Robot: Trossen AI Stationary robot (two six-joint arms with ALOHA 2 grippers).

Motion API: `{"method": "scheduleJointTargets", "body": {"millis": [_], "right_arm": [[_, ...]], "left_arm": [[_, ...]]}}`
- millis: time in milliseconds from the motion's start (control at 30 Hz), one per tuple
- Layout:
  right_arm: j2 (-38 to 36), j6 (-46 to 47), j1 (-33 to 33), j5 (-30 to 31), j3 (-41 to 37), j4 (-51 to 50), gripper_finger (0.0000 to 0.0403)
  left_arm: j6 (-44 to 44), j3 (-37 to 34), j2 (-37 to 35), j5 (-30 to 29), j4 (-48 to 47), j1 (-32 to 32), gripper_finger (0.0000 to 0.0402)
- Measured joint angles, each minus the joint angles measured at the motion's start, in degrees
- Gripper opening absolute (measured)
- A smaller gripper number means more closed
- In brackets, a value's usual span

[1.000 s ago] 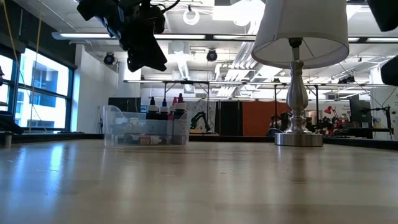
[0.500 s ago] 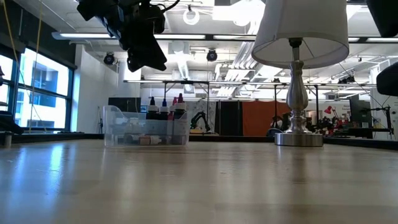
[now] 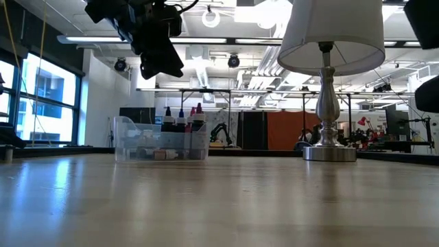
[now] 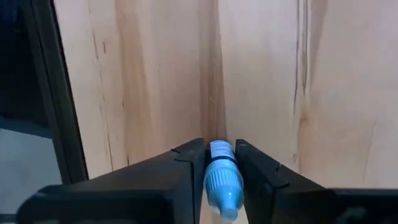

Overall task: Pick & Place food coloring
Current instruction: Put the small brown food coloring bottle into the transparent bin

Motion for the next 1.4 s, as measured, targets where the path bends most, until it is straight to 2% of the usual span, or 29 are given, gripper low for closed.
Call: {"method": "scheduleJointTargets", "body": {"millis": [200,267,333,467,533,600,733,867,933,1000,1100,1200,1267,1400], "right_arm": [[0.1,-7.8,-0.6,5.6,0.0,3.3,0.0071],[0.0,-11.3,-1.8,9.8,0.0,4.3,0.0069],[0.0,-15.9,-3.8,16.7,0.0,6.5,0.0068],[0.0,-31.7,-10.7,28.8,0.0,15.5,0.0072],[0.0,-43.8,-15.4,31.1,0.0,24.9,0.0074],[0.0,-54.8,-20.6,28.8,0.0,36.0,0.0075],[0.6,-67.1,-32.6,16.3,0.1,55.7,0.0072],[4.8,-63.2,-43.0,6.5,0.8,71.8,0.0073],[8.6,-59.0,-46.6,3.5,2.0,74.7,0.0077],[13.2,-57.0,-48.4,4.0,4.4,74.1,0.0079],[18.0,-57.6,-49.4,9.5,7.3,71.6,0.0081],[19.4,-59.2,-49.4,17.0,10.3,67.6,0.0081],[19.6,-60.0,-49.1,19.4,12.0,63.3,0.0082],[19.7,-60.3,-48.2,18.2,15.3,57.8,0.0088]], "left_arm": [[0.0,0.0,0.0,0.3,0.0,0.0,0.011],[0.0,0.0,0.0,1.3,-0.1,0.0,0.011],[0.2,0.0,-0.7,2.7,-0.9,0.1,0.011],[3.6,1.8,-4.1,2.7,-5.6,0.8,0.011],[5.6,4.1,-5.6,-0.2,-10.8,0.9,0.011],[8.0,7.5,-7.0,-4.9,-14.3,0.7,0.011],[11.0,14.6,-9.6,-13.0,-21.2,0.7,0.011],[13.1,19.8,-10.5,-16.5,-27.5,0.8,0.011],[14.1,20.8,-11.3,-18.3,-29.1,0.7,0.011],[14.9,21.0,-12.1,-20.5,-29.5,0.8,0.011],[15.1,20.8,-12.6,-23.7,-33.1,0.8,0.011],[14.8,20.8,-12.7,-25.2,-37.0,0.8,0.0111],[14.0,20.8,-12.7,-25.3,-37.4,0.8,0.011],[12.4,20.8,-12.7,-25.5,-38.1,0.7,0.011]]}}
